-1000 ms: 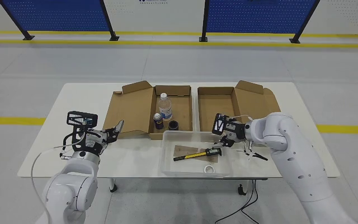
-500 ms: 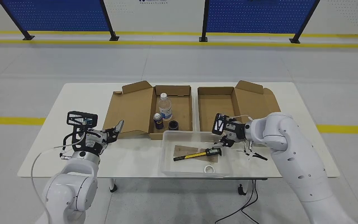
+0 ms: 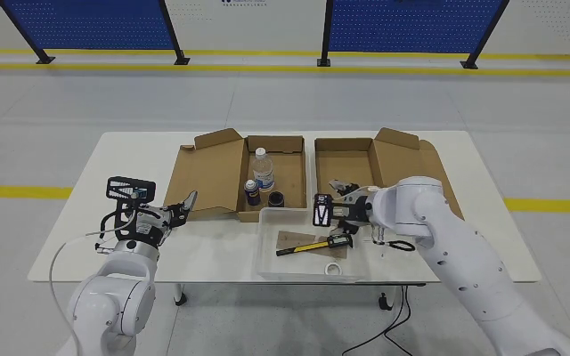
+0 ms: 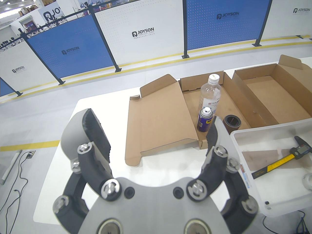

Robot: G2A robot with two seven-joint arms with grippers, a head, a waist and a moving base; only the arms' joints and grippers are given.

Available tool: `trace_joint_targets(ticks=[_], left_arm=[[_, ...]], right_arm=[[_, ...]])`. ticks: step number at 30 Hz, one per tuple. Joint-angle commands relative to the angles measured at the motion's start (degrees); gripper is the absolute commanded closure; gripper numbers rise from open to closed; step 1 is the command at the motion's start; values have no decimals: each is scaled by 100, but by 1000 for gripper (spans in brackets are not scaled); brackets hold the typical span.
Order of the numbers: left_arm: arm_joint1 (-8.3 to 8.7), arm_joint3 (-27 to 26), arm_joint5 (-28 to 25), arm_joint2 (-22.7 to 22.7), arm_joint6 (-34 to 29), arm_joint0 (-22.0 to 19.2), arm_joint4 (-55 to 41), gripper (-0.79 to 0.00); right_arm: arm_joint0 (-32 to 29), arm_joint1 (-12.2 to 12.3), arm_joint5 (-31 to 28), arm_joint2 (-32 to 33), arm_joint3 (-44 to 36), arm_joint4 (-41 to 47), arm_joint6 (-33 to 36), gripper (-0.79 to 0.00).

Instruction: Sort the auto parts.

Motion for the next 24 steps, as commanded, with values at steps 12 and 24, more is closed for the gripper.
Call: trace_joint_targets(ticks=[12,24], left_arm=[[0,0,0,0,0,0,0,-785],[0,0,0,0,0,0,0,-785]], right_arm=[[706,594,472,-1448,-64,918,471,-477],[937,761,446,-1941,446,1441,444,-385]])
